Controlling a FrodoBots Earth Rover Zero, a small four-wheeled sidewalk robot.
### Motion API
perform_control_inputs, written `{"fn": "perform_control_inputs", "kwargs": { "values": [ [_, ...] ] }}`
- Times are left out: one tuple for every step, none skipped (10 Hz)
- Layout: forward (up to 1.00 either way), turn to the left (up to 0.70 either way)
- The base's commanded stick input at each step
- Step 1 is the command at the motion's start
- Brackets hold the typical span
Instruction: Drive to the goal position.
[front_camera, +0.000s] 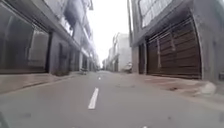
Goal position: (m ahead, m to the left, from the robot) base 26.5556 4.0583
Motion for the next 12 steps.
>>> {"fn": "perform_control_inputs", "kwargs": {
  "values": [
    [0.85, 0.00],
    [0.85, 0.00],
    [0.85, 0.00],
    [0.85, -0.34],
    [0.85, -0.34],
    [0.85, -0.14],
    [0.85, -0.06],
    [0.85, 0.00],
    [0.85, 0.00],
    [0.85, 0.00],
    [0.85, 0.00],
    [0.85, 0.00]
  ]
}}
